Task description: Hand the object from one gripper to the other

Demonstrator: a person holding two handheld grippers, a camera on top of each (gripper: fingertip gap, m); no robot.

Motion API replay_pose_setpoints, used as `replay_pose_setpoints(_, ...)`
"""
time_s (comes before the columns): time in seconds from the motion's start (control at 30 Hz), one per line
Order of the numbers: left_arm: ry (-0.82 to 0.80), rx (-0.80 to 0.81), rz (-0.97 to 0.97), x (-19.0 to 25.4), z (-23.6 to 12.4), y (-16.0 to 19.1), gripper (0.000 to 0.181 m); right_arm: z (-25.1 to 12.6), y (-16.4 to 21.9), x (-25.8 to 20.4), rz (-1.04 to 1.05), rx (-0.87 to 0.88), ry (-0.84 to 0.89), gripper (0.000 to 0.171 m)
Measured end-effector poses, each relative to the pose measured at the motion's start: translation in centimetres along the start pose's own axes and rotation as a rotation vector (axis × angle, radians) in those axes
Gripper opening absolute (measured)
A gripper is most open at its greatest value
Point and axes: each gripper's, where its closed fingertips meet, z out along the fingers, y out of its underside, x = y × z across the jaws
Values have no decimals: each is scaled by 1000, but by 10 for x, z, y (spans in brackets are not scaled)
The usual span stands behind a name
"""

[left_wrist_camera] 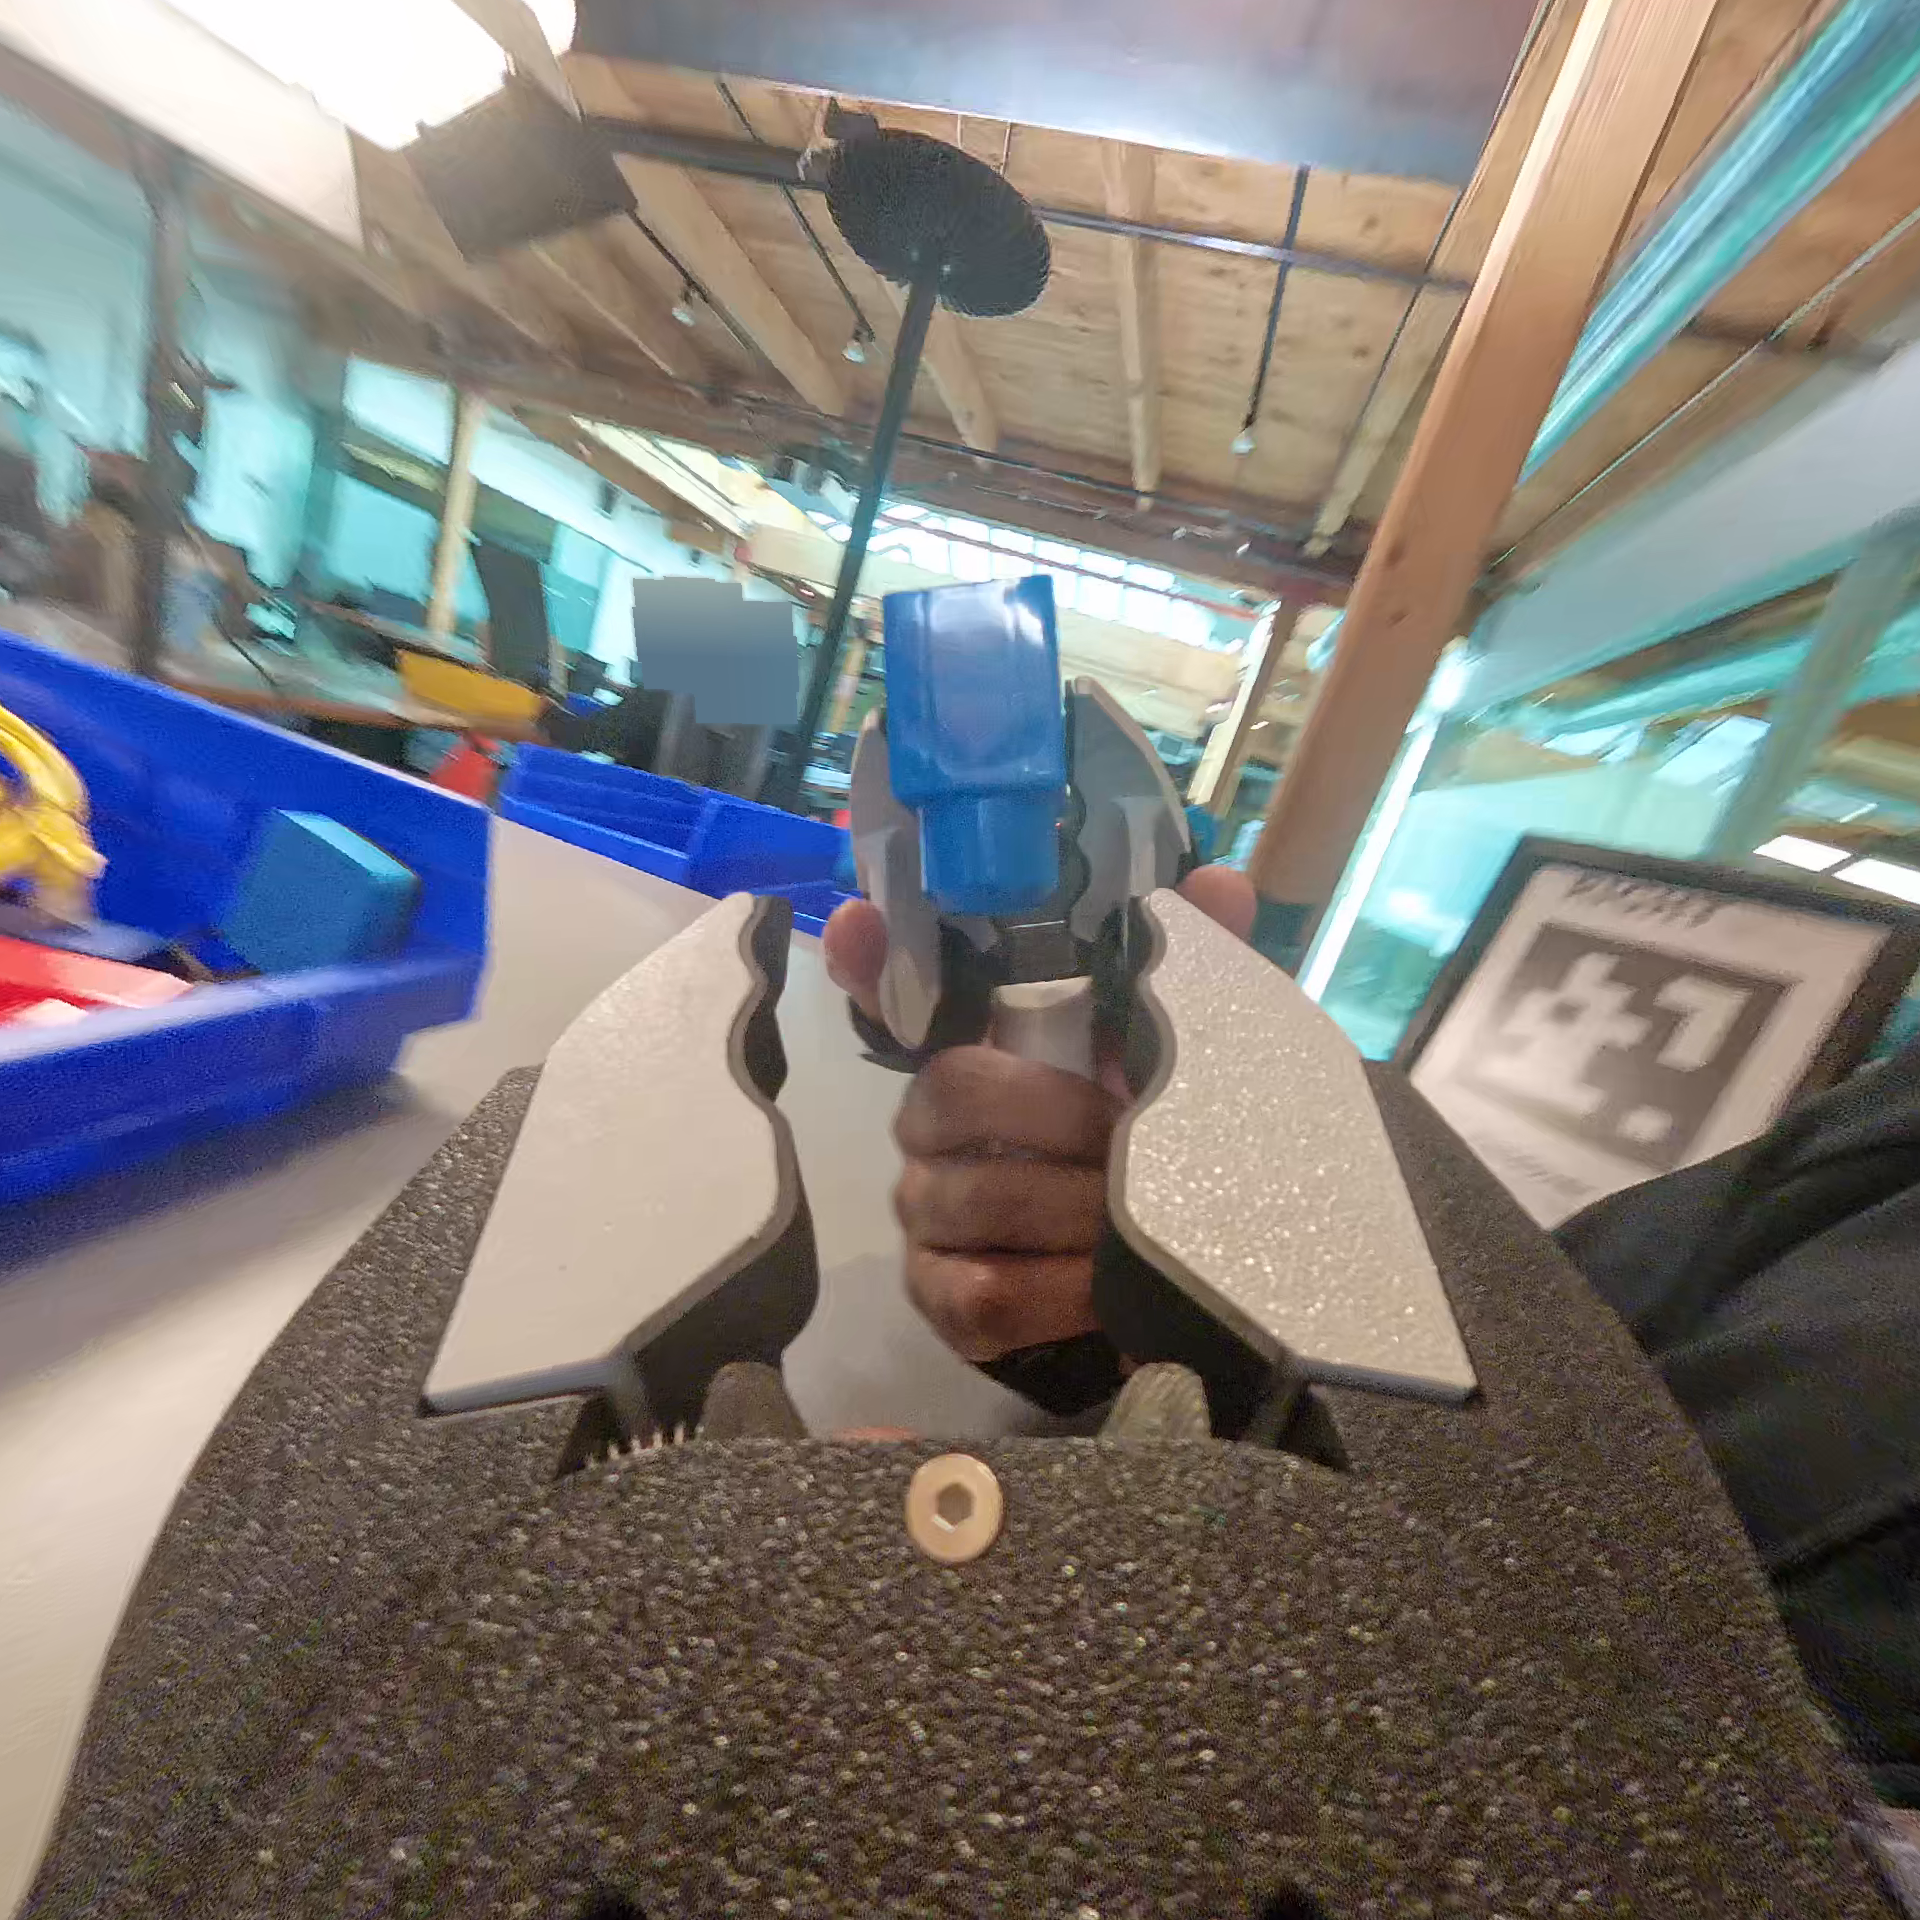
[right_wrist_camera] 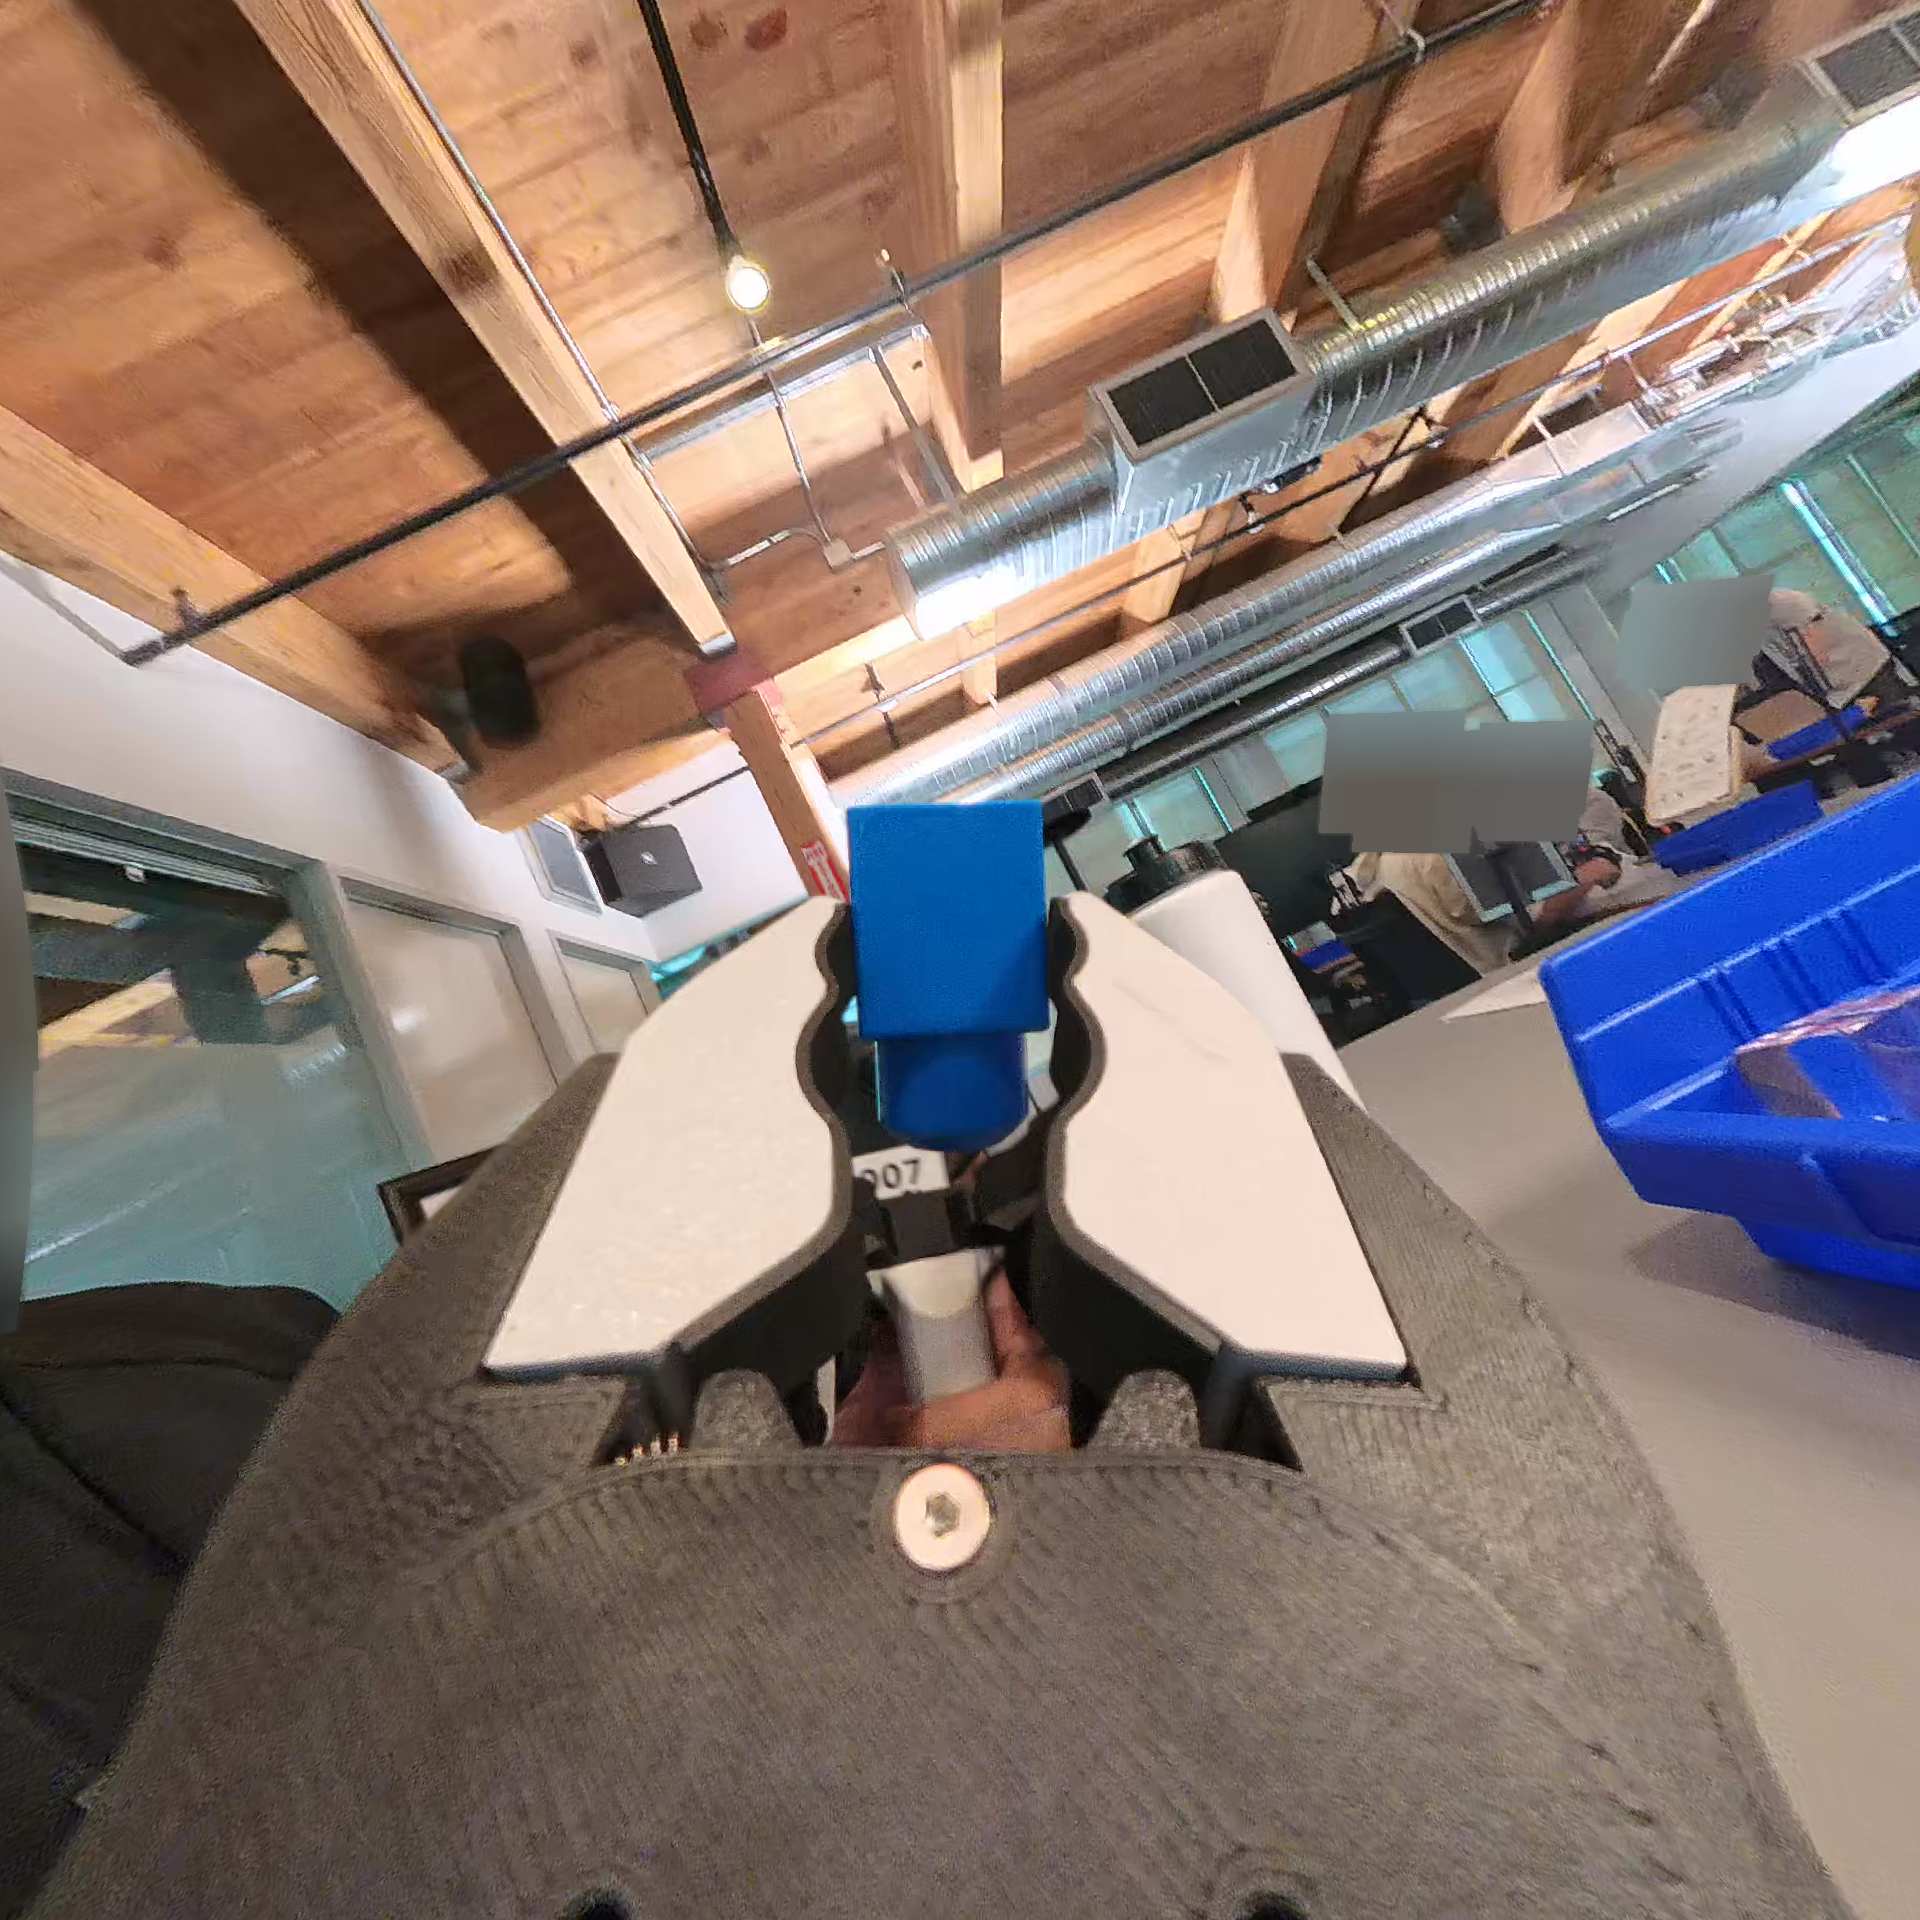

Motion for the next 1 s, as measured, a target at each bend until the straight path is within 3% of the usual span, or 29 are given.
replay_pose_setpoints(0.2,123,101,-388,5,1,-6,60,3,4,-10,-56,3,-25,36)
replay_pose_setpoints(0.4,51,85,-260,5,5,1,56,7,14,-13,-91,-25,-17,36)
replay_pose_setpoints(0.57,-26,111,-139,2,1,-5,33,9,22,-2,-196,-79,85,36)
replay_pose_setpoints(0.63,-51,104,-105,1,1,-4,32,8,22,0,-242,-89,109,36)
replay_pose_setpoints(0.77,-18,64,-130,6,4,2,38,9,23,-2,-271,-92,109,36)
replay_pose_setpoints(1.0,70,84,-267,9,4,3,34,9,25,-4,-181,-95,59,36)
